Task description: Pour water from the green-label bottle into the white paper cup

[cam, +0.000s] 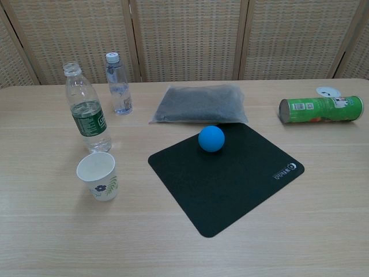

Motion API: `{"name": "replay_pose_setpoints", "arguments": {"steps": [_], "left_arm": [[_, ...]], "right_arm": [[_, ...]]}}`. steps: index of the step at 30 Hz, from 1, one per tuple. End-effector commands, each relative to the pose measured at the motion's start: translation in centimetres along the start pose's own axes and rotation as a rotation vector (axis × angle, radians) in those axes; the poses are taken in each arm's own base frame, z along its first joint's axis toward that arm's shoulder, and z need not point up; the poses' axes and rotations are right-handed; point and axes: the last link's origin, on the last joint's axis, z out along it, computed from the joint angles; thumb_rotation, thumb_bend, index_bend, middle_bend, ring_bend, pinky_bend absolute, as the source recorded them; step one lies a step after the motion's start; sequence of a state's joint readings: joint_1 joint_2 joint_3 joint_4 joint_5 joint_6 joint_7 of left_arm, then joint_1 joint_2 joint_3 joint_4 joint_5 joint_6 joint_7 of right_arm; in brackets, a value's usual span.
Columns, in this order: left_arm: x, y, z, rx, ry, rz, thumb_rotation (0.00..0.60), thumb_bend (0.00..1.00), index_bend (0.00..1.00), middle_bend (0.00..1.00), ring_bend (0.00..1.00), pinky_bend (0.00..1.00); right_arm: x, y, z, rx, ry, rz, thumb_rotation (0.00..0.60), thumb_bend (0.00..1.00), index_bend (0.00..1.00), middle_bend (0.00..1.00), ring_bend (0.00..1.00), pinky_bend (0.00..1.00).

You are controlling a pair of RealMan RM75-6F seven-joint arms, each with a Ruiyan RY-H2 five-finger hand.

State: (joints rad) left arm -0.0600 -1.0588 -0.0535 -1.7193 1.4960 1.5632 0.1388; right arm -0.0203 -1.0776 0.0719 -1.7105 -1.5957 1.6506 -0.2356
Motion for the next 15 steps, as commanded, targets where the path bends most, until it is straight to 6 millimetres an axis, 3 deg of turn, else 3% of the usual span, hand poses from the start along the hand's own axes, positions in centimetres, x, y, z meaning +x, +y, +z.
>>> {"name": "replay_pose_setpoints", "arguments": {"steps": [1,7,12,15], "left_arm": [[-0.1,0.0,0.1,0.000,-0.005,0.001,0.600,0.14,0.00,0.00,0.00,0.00],[-0.8,0.0,1.5,-0.028,-0.039,-0.050,0.600,0.14,0.00,0.00,0.00,0.00],[-3.6,-0.5,7.5,-0.060,-0.088,-0.220,0.600,0.13,0.00,0.00,0.00,0.00],[-5.6,0.5,10.4,-0.110,-0.172,-0.366,0.600,0.11,0.00,0.00,0.00,0.00]], "right_arm": [[0.0,0.0,0.0,-0.002,-0.001,0.005,0.600,0.00,0.00,0.00,0.00,0.00],[0.0,0.0,0.0,0.001,-0.002,0.016,0.600,0.00,0.00,0.00,0.00,0.00],[0.0,0.0,0.2,0.001,-0.003,0.026,0.600,0.00,0.00,0.00,0.00,0.00],[-0.2,0.0,0.5,-0.005,-0.010,0.024,0.600,0.00,0.00,0.00,0.00,0.00]]}}
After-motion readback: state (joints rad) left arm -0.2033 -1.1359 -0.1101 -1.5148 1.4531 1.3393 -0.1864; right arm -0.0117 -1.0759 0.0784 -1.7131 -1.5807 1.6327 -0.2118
